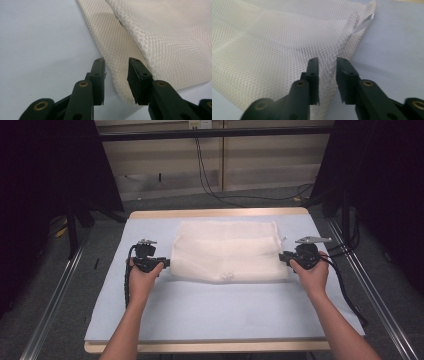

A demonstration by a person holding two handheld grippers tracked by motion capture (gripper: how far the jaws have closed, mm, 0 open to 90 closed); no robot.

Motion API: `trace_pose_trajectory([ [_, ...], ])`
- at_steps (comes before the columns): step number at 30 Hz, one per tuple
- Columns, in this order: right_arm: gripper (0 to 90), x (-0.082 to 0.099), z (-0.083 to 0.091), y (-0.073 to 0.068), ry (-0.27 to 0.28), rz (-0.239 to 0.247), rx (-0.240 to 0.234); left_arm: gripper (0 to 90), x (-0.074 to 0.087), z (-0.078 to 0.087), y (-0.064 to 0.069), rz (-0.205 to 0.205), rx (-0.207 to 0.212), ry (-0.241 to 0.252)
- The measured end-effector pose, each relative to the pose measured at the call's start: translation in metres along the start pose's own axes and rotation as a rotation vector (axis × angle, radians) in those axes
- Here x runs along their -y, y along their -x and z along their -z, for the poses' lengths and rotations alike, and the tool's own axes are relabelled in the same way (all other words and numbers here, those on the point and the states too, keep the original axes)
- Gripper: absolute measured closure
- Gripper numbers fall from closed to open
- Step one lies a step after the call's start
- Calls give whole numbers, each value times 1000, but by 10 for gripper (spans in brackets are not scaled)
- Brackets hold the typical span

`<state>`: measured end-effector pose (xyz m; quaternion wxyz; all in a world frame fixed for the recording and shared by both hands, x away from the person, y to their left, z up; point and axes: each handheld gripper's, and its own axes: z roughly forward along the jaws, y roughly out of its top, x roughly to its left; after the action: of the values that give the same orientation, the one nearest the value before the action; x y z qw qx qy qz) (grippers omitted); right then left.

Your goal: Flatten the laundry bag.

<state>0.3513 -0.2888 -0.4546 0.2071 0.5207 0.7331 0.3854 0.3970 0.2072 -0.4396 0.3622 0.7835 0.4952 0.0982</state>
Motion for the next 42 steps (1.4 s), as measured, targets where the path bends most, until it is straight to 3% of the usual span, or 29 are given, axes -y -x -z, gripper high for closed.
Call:
trace_pose_trajectory([
  [5,862,0,3,-3,-4,17,5,608,-3,7,-1,18,-11,8],
  [11,881,1,3,-5,-10,31,5,540,-10,12,-3,36,-35,10],
  [15,882,0,4,-6,-10,36,7,503,-14,14,-4,45,-27,10],
  [23,879,-1,3,-7,-13,47,4,373,-23,15,-1,85,2,70],
  [28,879,-1,4,-8,-8,47,-1,344,-23,6,4,62,34,29],
  [31,880,-1,4,-9,-8,45,-1,415,-23,0,9,56,65,13],
  [36,889,-1,7,-11,9,29,-22,706,-23,-2,19,8,80,12],
  [38,895,0,10,-12,15,38,-31,769,-22,1,20,0,70,25],
  [42,900,2,20,-11,32,31,-54,813,-14,8,20,-14,90,19],
])
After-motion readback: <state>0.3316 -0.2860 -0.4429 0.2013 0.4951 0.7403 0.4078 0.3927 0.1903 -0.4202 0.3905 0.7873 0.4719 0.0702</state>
